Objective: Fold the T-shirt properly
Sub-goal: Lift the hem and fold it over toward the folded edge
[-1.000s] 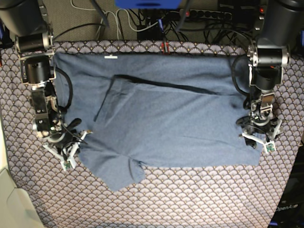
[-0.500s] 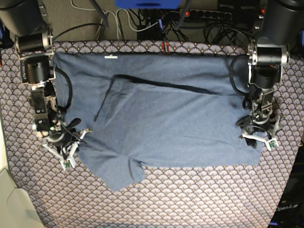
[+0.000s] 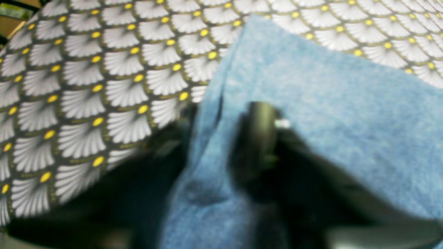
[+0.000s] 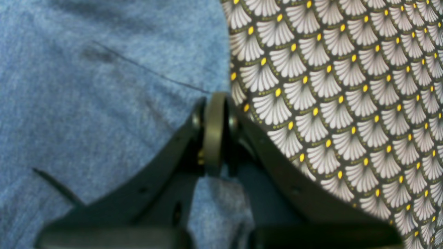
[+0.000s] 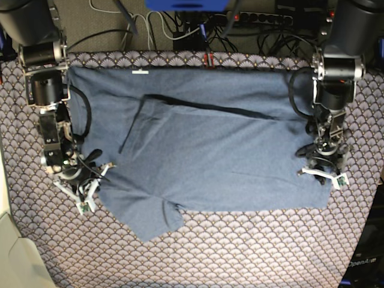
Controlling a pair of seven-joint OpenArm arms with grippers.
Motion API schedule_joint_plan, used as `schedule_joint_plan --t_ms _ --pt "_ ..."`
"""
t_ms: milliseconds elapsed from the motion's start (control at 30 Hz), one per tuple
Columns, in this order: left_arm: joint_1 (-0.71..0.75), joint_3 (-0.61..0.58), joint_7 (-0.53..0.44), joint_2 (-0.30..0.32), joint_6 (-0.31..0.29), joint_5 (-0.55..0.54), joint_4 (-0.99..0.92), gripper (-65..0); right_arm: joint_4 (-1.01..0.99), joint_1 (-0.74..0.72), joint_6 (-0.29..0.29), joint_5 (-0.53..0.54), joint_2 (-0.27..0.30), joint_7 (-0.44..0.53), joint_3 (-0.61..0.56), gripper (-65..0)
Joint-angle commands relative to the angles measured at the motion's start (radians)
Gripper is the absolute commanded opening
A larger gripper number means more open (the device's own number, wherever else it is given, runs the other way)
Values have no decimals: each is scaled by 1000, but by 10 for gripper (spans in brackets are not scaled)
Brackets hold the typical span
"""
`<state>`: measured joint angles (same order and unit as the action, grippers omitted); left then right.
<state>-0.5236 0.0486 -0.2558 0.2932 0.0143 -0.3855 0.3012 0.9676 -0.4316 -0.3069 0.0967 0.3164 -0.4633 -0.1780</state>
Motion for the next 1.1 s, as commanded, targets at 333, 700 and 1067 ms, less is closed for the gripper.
schedule_joint_plan --t_ms 333,700,1067 --pt "-13 6 23 8 2 1 31 -645 21 -26 -4 2 14 21 5 -650" --pt "135 101 272 22 3 1 425 -645 213 86 -4 4 36 16 8 -650" --pt "271 247 418 22 -3 3 642 -645 488 291 -4 2 36 -45 142 -650"
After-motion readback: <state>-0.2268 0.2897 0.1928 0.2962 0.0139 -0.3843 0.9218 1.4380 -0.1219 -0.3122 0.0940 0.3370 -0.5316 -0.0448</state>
